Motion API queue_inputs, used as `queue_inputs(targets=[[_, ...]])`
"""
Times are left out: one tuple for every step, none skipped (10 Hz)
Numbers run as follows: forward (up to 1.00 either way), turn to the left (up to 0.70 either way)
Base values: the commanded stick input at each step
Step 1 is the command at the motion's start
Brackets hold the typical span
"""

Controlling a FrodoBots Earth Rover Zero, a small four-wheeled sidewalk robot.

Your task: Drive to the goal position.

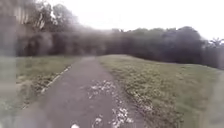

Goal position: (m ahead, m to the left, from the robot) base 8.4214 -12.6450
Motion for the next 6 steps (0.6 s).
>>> queue_inputs(targets=[[1.0,0.0],[1.0,0.0],[1.0,0.36],[1.0,0.39],[1.0,0.39],[1.0,0.36]])
